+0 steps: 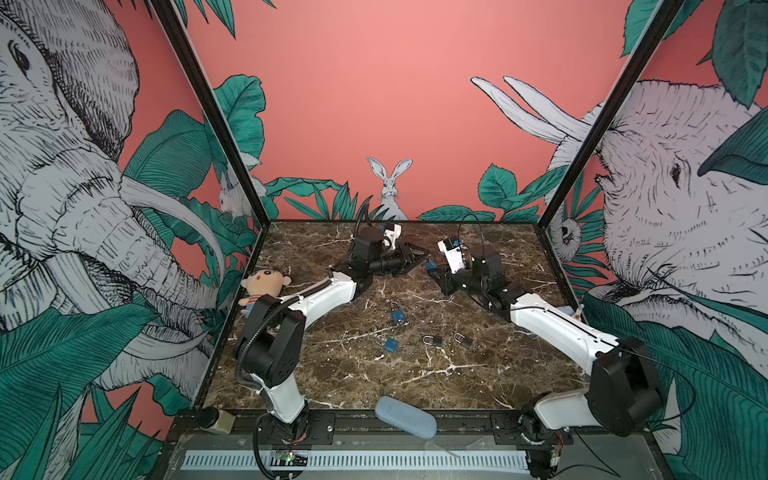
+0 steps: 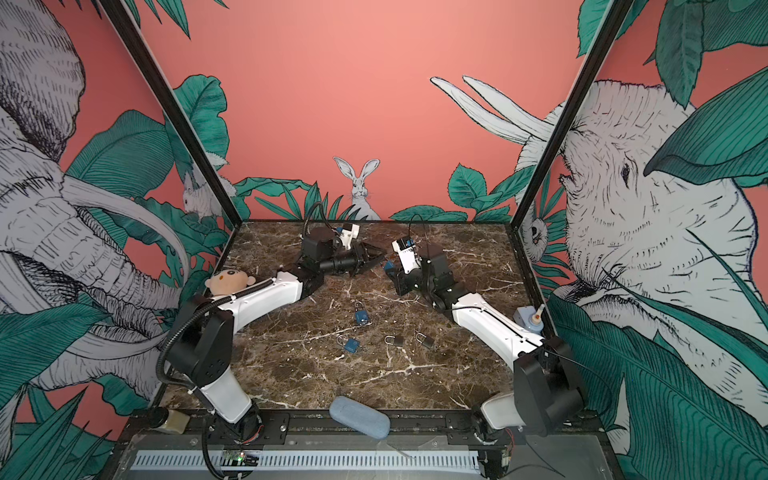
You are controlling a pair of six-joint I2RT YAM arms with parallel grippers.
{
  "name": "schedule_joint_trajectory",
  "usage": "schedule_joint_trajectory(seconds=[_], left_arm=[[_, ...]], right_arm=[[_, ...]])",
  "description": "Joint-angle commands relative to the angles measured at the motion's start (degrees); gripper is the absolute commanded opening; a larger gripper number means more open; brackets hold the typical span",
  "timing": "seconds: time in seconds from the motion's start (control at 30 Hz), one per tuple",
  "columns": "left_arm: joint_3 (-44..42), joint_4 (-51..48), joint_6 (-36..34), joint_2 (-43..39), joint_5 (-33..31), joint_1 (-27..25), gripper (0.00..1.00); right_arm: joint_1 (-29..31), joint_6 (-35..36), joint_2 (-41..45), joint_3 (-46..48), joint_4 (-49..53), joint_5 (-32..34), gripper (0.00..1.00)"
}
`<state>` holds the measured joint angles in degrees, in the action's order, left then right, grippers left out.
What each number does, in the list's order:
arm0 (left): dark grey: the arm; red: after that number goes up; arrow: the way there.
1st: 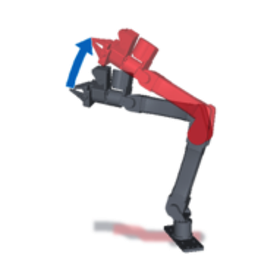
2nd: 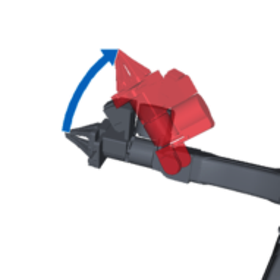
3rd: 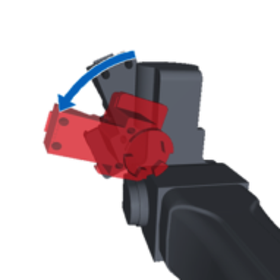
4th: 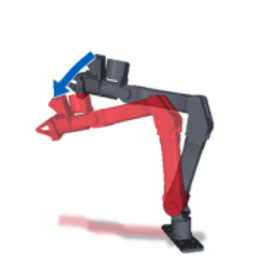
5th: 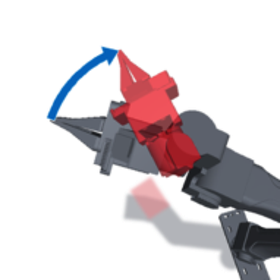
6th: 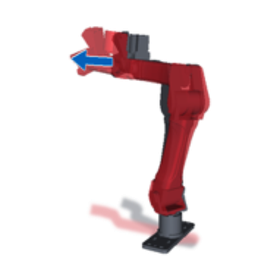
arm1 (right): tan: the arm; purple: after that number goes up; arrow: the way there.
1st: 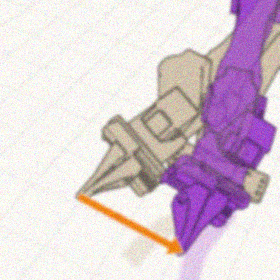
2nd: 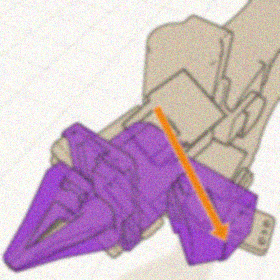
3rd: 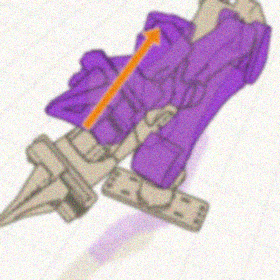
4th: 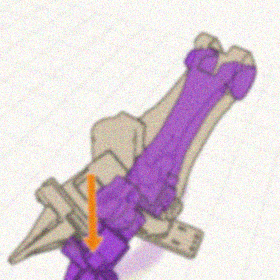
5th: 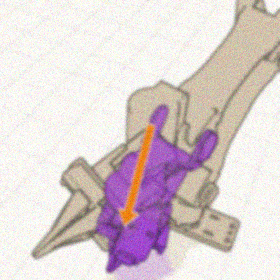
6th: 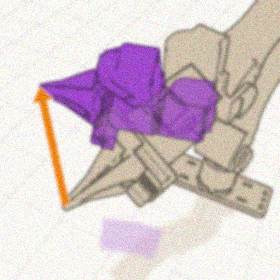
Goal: Lock with the key
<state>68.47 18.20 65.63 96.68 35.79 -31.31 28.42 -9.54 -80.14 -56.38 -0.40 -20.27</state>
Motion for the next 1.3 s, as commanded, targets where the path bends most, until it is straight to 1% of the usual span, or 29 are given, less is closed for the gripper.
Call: schedule_joint_trajectory(seconds=[0.0,0.1,0.23,0.33,0.4,0.57,0.63,0.7,0.77,0.83,0.9,1.07,1.17,1.27], left_arm=[[-0.5,-3.1,-5.3,-6.1,-0.9,4.0,0.42],[-0.5,-8.6,-11.6,-8.0,-0.8,5.7,0.43],[0.8,-14.8,-24.5,-9.6,0.5,5.9,0.43],[-0.2,-15.4,-31.2,-10.8,2.2,5.8,0.42],[-1.2,-13.5,-33.1,-11.7,4.5,5.8,0.41],[-3.0,-7.4,-32.1,-11.8,10.6,5.8,0.38],[-3.8,-4.2,-30.4,-11.6,12.5,5.8,0.37],[-4.7,-0.9,-28.9,-11.5,13.5,5.8,0.39],[-4.9,1.2,-27.5,-11.4,14.4,5.8,0.46],[-4.8,2.4,-26.7,-11.1,15.4,5.8,0.49],[-4.8,3.6,-25.8,-10.8,16.6,5.8,0.50],[-5.4,4.2,-25.3,-10.5,18.0,5.8,0.49],[-6.3,3.9,-25.7,-10.8,17.9,5.8,0.48],[-7.2,5.9,-24.3,-10.8,18.7,5.8,0.47]], right_arm=[[0.0,2.6,3.5,-3.4,5.6,0.4,0.00],[0.0,4.3,4.2,-5.7,10.3,-1.3,0.00],[0.0,5.8,4.9,-8.7,15.3,-5.7,0.00],[0.0,6.8,4.5,-11.6,19.4,-9.6,0.00],[0.0,7.0,4.0,-13.6,21.5,-12.1,0.00],[0.0,7.3,2.7,-16.3,24.2,-15.5,0.00],[-0.1,7.3,1.9,-17.3,25.1,-17.1,0.00],[0.0,7.0,1.0,-18.3,25.8,-18.9,0.00],[0.0,6.8,0.2,-18.4,26.4,-20.2,0.00],[-0.1,6.9,-0.4,-20.5,26.8,-20.7,0.00],[-0.1,6.9,-0.7,-20.7,26.9,-20.8,0.00],[-0.4,6.4,-1.6,-21.7,26.8,-21.9,0.00],[-0.9,5.0,-1.7,-21.6,24.9,-24.5,0.00],[-1.3,3.8,-2.2,-21.4,23.2,-25.9,0.00]])
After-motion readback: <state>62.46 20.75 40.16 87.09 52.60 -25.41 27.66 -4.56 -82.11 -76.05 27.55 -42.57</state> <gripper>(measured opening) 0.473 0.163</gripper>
